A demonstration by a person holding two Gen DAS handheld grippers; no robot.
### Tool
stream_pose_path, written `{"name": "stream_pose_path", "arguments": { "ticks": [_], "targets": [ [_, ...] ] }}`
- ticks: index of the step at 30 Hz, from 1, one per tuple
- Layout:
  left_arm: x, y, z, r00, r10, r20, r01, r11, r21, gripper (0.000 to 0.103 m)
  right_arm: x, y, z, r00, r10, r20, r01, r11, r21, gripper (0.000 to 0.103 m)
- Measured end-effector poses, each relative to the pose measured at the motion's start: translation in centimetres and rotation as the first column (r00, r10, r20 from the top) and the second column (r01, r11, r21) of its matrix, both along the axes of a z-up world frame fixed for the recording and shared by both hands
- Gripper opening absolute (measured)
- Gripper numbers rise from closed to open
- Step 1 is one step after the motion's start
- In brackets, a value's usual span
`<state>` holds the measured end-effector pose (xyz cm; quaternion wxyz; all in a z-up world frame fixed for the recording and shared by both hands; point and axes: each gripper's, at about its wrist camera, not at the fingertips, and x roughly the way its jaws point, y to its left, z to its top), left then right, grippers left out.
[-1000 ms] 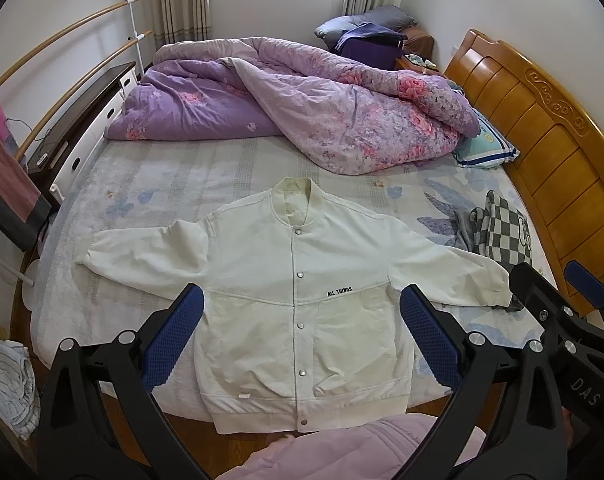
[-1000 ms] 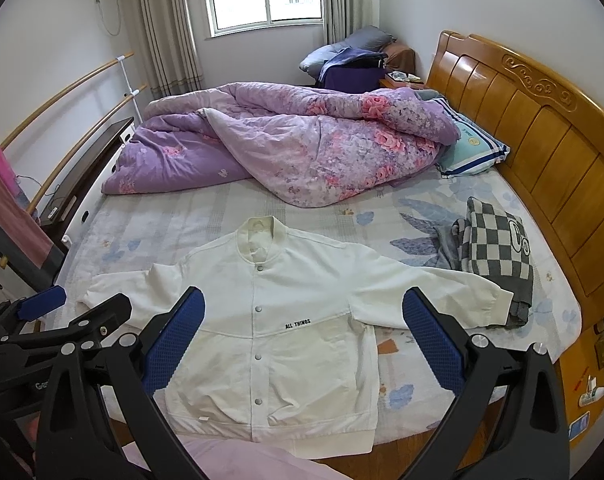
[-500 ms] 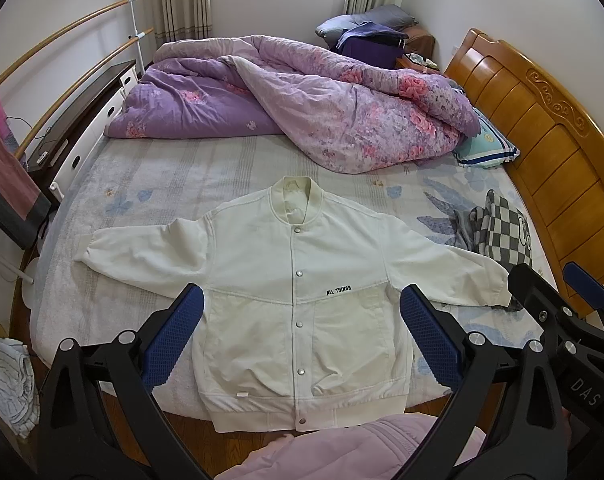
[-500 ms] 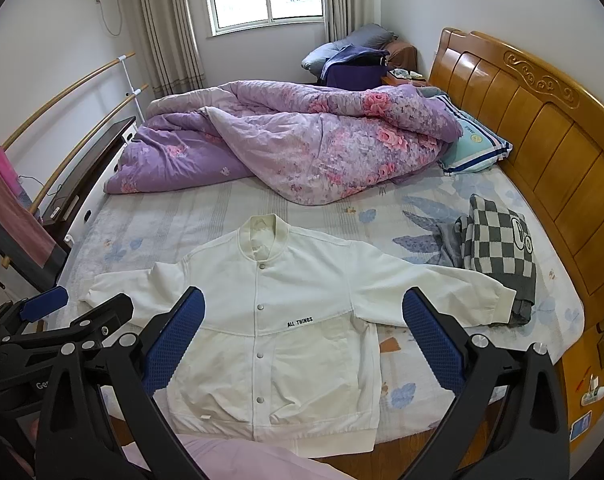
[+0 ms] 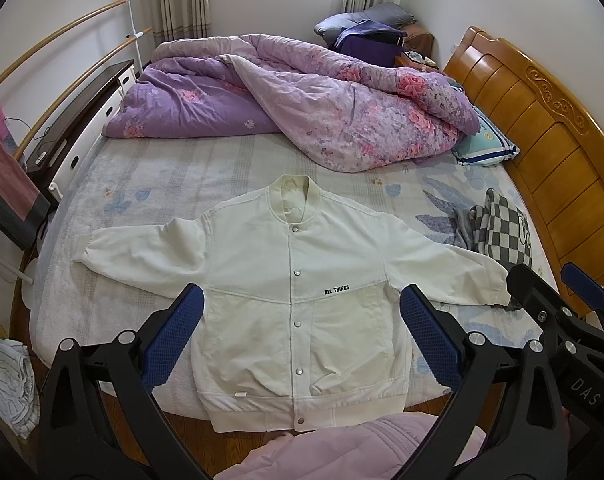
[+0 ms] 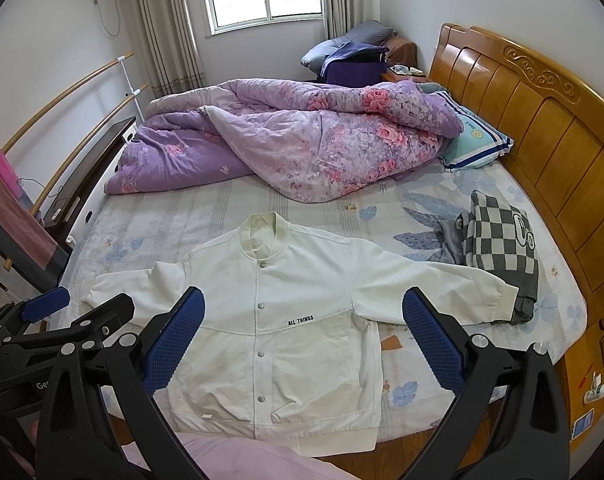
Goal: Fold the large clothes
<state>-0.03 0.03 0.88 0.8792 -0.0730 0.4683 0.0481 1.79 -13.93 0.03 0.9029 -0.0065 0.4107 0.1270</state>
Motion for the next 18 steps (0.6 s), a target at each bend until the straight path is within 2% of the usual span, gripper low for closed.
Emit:
{"name": "stream_pose_path", "arguments": {
  "ticks": [18],
  "targets": [
    [0.04,-0.25,-0.09,1.000,0.000,0.001,0.000,1.000,-0.001,0.098,0.22,-0.15,-0.21,1.000,0.002,-0.005,-0.002,1.000,0.008,0.096]
  ]
}}
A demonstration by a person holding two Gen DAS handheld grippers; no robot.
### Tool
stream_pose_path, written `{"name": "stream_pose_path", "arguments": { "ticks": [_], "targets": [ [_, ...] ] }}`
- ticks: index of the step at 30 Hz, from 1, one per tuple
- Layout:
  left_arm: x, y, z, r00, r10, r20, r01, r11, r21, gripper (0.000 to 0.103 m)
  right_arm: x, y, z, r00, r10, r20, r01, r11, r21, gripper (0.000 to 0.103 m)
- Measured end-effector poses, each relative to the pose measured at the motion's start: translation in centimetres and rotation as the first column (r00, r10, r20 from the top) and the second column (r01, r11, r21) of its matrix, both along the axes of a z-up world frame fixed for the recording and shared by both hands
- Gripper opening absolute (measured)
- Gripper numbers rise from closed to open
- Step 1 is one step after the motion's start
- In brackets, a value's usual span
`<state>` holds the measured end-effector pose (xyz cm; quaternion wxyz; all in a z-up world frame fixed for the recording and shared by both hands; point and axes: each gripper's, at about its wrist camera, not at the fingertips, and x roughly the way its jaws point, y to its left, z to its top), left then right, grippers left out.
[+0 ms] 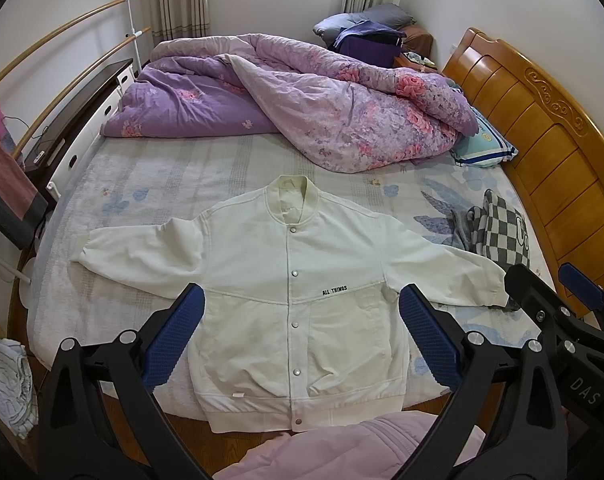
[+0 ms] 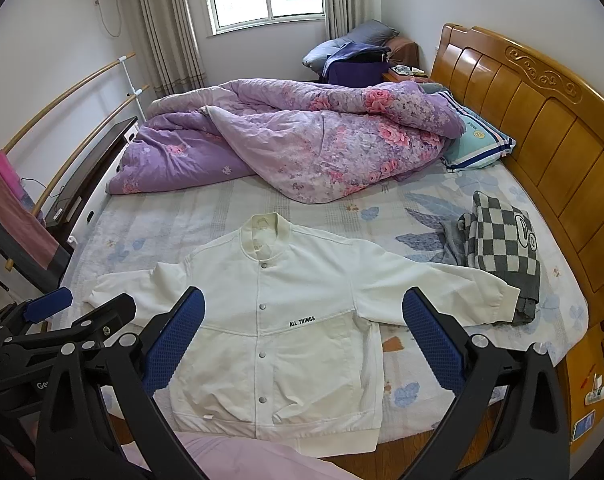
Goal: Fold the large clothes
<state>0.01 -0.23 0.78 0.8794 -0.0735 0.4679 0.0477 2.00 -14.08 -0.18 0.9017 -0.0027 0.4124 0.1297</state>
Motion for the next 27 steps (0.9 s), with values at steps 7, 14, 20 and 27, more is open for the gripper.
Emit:
{"name": "stream_pose_path", "arguments": {
  "ticks": [7,14,20,27],
  "targets": [
    [0.1,0.0,0.0,1.000,0.000,-0.002,0.000,1.000,-0.002,0.098,0.1,0.0,0.0,1.000,0.000,0.000,0.000,1.000,-0.001,0.096],
    [0.1,0.0,0.0,1.000,0.007,-0.006,-0.007,1.000,-0.004,0.098,0.2,0.4,0.1,1.000,0.014,-0.005,-0.014,1.000,0.005,0.096],
    [-0.3,-1.1,-0.2,0.999,0.036,-0.016,-0.036,0.999,0.002,0.098,0.5,0.6,0.3,0.999,0.051,-0.016,-0.051,0.999,0.020,0.096],
    [-1.8,-0.5,-0.1,0.995,0.091,-0.032,-0.091,0.996,0.006,0.098,0.4,0.7,0.1,0.993,0.112,-0.039,-0.110,0.993,0.038,0.096]
  ]
}}
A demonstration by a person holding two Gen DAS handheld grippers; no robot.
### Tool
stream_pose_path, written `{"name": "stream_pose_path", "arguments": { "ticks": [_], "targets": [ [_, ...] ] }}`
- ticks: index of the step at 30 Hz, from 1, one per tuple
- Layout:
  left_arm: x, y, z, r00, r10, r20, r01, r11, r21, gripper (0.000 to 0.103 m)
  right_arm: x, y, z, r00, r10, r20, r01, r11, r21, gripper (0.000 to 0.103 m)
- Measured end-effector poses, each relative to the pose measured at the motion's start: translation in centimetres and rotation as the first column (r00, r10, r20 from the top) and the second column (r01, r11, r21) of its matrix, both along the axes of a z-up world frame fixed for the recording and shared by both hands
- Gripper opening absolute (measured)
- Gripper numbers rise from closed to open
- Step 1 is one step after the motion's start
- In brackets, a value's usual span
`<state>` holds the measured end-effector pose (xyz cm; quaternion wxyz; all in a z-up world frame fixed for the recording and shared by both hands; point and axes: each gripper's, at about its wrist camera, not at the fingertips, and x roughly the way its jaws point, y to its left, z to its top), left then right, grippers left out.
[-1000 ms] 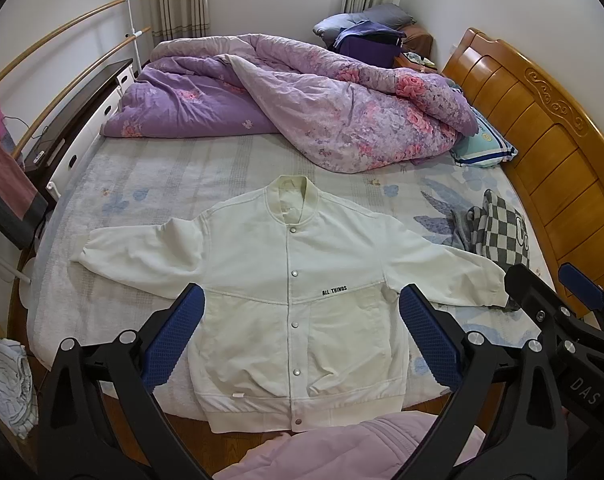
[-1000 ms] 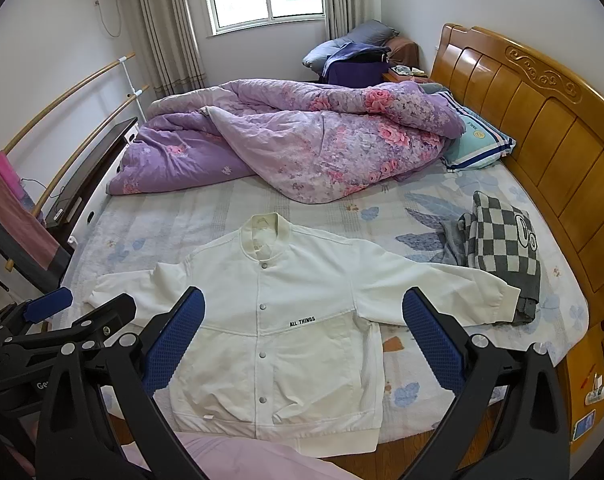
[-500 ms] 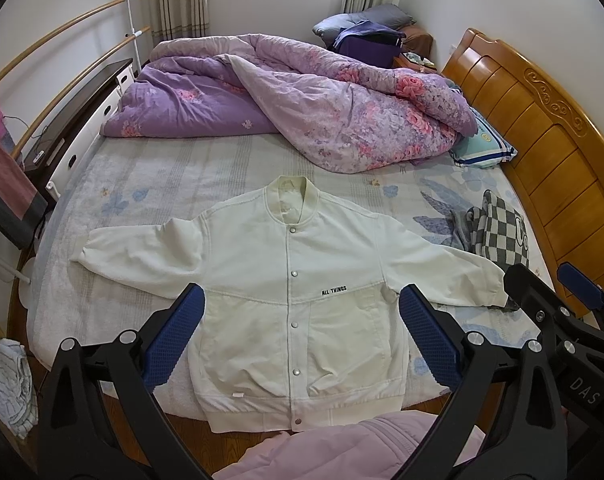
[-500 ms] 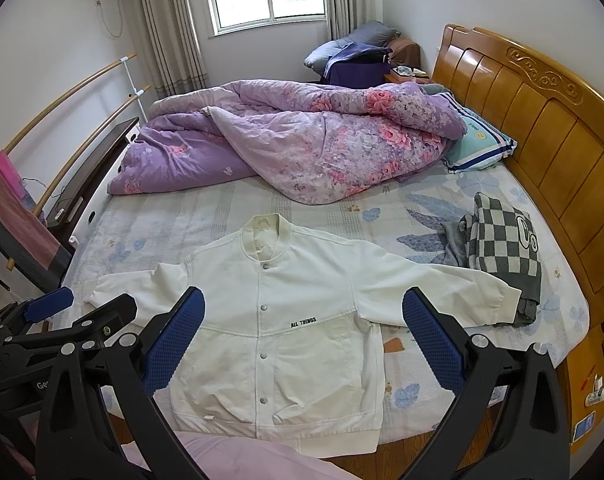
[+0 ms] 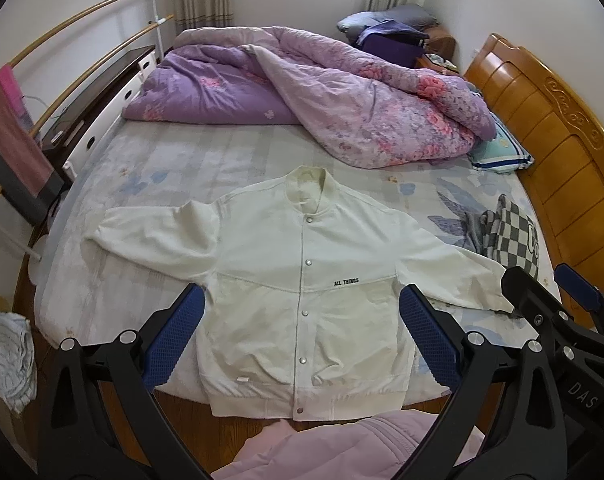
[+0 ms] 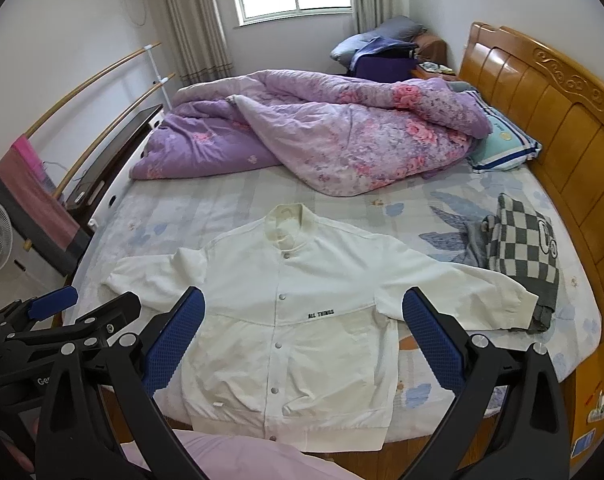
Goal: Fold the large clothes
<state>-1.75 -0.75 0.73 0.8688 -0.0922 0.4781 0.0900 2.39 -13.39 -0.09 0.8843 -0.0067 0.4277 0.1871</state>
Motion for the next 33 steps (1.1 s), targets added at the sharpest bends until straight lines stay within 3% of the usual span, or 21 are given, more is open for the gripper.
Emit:
{"name": "stream_pose_path", "arguments": {
  "ticks": [11,20,27,33],
  "targets": [
    [-2.8,1.3,-0.5,0.994,0.105,-0.042,-0.106,0.994,-0.022,0.098,-0.1,0.4,-1.0,0.991,0.125,-0.052,-0.122,0.991,0.045,0.096],
    [-6.2,2.9,-2.0,0.969,0.215,-0.123,-0.222,0.974,-0.045,0.098,-0.9,2.1,-2.5,0.959,0.264,-0.105,-0.258,0.963,0.075,0.095],
    [-8.3,4.8,-2.6,0.945,0.293,-0.146,-0.306,0.949,-0.072,0.098,-1.5,4.4,-3.3,0.925,0.356,-0.130,-0.347,0.934,0.088,0.082],
    [-9.6,7.7,-3.2,0.914,0.364,-0.179,-0.388,0.914,-0.121,0.098,-1.7,7.1,-3.8,0.894,0.425,-0.144,-0.420,0.905,0.068,0.070]
  ]
}}
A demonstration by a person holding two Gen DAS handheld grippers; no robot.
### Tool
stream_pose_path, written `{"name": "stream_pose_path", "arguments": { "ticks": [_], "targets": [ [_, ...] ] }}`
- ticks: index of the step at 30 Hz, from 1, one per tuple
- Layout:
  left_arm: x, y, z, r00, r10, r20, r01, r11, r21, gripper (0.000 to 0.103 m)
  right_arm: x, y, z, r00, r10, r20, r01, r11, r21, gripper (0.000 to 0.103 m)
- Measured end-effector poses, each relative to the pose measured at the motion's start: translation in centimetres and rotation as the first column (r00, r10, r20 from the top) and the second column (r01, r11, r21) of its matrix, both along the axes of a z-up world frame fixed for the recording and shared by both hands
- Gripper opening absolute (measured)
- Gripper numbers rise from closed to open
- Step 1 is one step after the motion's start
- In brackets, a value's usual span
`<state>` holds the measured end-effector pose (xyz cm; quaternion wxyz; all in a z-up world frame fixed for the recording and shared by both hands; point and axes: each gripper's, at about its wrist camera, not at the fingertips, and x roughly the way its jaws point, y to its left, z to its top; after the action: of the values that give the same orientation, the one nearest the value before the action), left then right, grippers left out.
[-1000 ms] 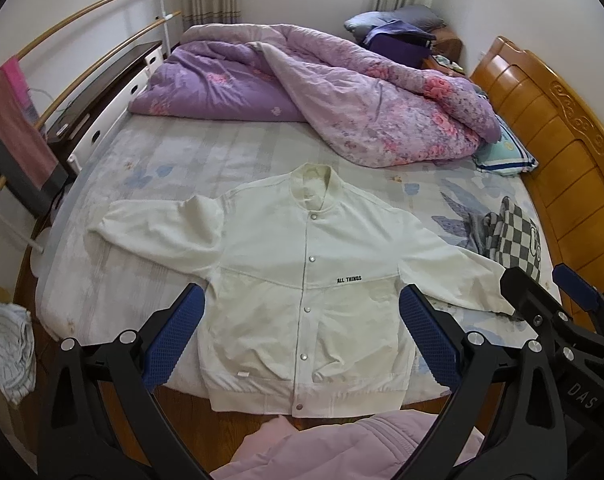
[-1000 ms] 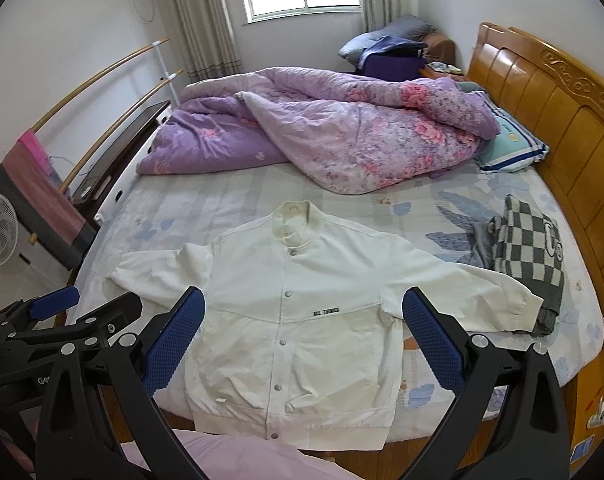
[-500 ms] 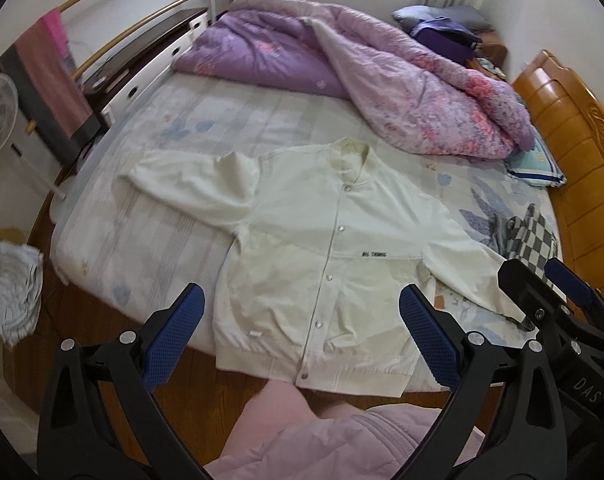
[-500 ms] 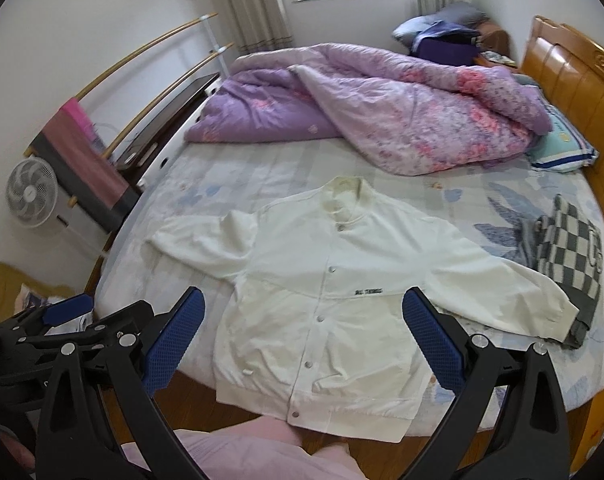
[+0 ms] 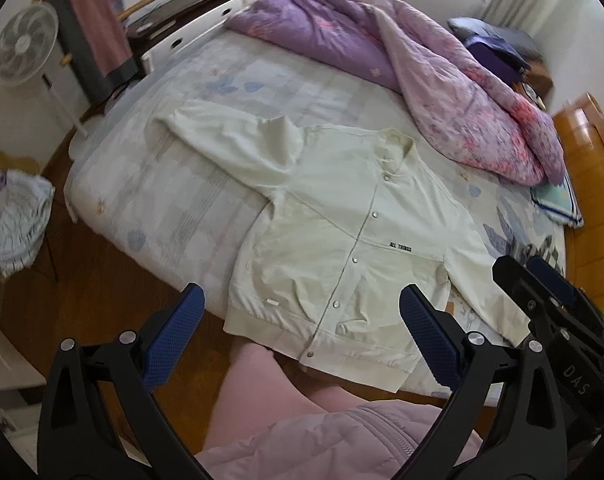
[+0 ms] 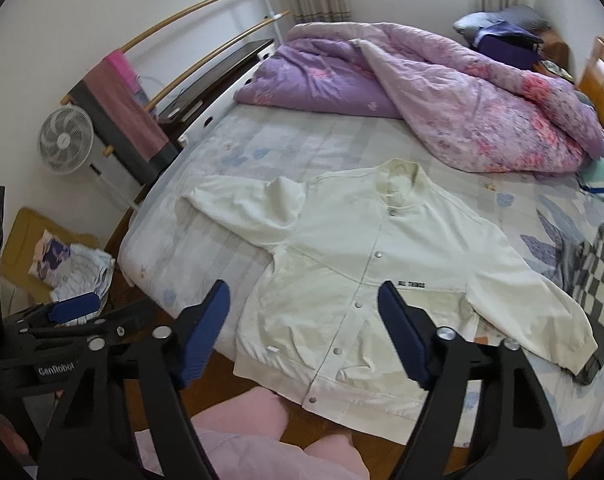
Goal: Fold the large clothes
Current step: 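Reach the left tool to the jacket sleeve cuff and grasp it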
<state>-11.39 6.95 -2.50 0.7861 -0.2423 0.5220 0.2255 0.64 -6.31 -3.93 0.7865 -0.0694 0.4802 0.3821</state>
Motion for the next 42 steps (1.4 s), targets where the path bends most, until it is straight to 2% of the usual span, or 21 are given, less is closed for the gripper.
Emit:
{"name": "stream_pose_path", "arguments": {
  "ticks": [5,8,13,18,24,28,36,39,42],
  "targets": [
    [-1.1,4.0,-1.3,0.998,0.069,0.002,-0.068,0.994,-0.084,0.098,-0.2,3.4,-1.0,0.999,0.038,-0.023,-0.039,0.999,-0.027,0.064],
    [-1.3,6.6,-2.3,0.996,0.089,-0.003,-0.089,0.989,-0.122,0.098,-0.3,5.8,-1.4,0.999,0.040,-0.006,-0.040,0.998,-0.053,0.063],
    [-1.0,13.5,-4.6,0.993,0.119,-0.025,-0.121,0.976,-0.179,0.098,0.2,11.1,-2.8,1.000,0.016,0.002,-0.016,0.992,-0.123,0.059],
    [-0.3,22.3,-7.9,0.984,0.168,-0.063,-0.179,0.950,-0.257,0.098,2.4,17.8,-5.1,0.996,-0.068,-0.059,0.056,0.982,-0.181,0.058],
    [1.8,31.4,-12.5,0.978,0.158,-0.137,-0.189,0.950,-0.249,0.098,6.2,24.8,-8.6,0.976,-0.175,-0.126,0.139,0.959,-0.249,0.058],
    [3.9,37.4,-16.3,0.971,0.164,-0.172,-0.204,0.947,-0.250,0.098,8.4,28.4,-11.2,0.960,-0.234,-0.155,0.178,0.935,-0.307,0.069],
    [8.0,47.7,-24.5,0.942,0.270,-0.201,-0.313,0.923,-0.226,0.098,11.2,32.1,-15.8,0.937,-0.294,-0.186,0.192,0.884,-0.427,0.086],
    [10.0,51.7,-28.2,0.923,0.317,-0.219,-0.363,0.905,-0.222,0.098,12.2,33.1,-18.2,0.926,-0.319,-0.203,0.174,0.837,-0.520,0.087],
    [11.9,54.8,-31.3,0.905,0.369,-0.213,-0.407,0.897,-0.173,0.098,13.2,33.6,-20.4,0.910,-0.339,-0.239,0.155,0.813,-0.562,0.087]
  ]
}}
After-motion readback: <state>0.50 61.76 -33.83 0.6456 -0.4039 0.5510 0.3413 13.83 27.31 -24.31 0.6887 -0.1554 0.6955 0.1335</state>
